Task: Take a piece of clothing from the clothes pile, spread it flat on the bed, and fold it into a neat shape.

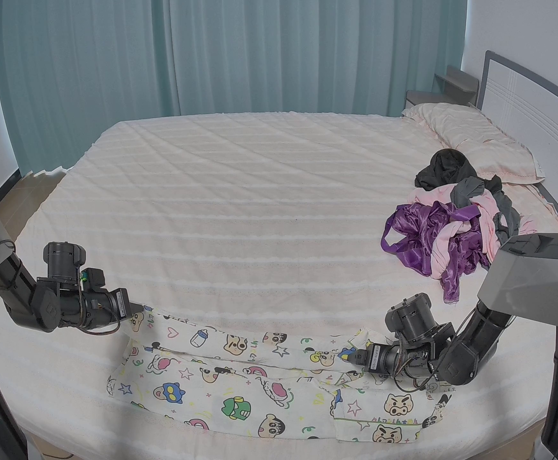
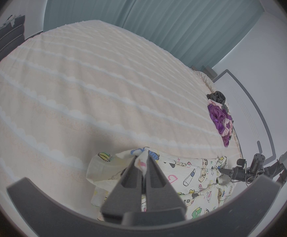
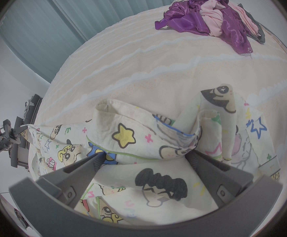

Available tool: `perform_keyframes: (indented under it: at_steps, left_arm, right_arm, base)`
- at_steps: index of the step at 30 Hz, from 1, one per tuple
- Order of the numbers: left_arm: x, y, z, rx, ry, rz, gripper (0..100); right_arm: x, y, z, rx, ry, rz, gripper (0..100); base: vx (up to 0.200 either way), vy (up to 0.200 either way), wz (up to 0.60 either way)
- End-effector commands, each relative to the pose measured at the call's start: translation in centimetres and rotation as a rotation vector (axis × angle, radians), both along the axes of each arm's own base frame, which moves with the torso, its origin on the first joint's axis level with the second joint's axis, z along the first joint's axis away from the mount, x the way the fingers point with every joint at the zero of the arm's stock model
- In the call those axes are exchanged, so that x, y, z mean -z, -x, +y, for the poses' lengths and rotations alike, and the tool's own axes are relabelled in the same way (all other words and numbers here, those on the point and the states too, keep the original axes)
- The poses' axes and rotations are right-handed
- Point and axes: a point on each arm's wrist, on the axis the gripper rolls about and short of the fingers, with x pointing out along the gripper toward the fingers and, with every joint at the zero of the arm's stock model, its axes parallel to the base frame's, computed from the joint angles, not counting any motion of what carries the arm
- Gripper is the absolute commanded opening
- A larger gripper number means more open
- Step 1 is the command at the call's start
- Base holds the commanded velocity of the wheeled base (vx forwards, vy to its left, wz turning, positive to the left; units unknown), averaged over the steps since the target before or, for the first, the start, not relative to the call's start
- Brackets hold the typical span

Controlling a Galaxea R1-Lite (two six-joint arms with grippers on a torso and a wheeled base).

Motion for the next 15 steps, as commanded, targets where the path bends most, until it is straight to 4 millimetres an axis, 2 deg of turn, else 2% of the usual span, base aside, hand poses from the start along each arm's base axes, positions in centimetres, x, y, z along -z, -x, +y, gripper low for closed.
perform_keyframes:
  at_steps: [1,6,10,11,15]
  left_arm:
    - [0.1,0.3,0.1,0.0,0.002,0.014,0]
    - [0.2,1.7,-0.1,0.007,0.002,0.038,0]
    - [0.2,2.2,-0.1,0.006,0.002,0.048,0]
    - [0.2,2.2,-0.1,0.006,0.002,0.048,100]
    - [0.9,2.9,0.2,0.015,-0.018,0.071,100]
  right_arm:
    - [0.2,0.1,0.0,-0.001,0.003,0.006,100]
    - [0.2,0.1,-0.1,-0.001,0.004,0.008,100]
    - [0.2,0.1,-0.1,-0.001,0.003,0.009,100]
    - [0.2,0.1,-0.1,-0.001,0.003,0.009,100]
    - [0.2,0.2,-0.1,0.001,0.003,0.009,100]
  base:
    - [0.0,0.0,0.0]
    - [0.0,0.0,0.0]
    - [0.0,0.0,0.0]
    - [0.0,0.0,0.0]
    - [0.0,0.0,0.0]
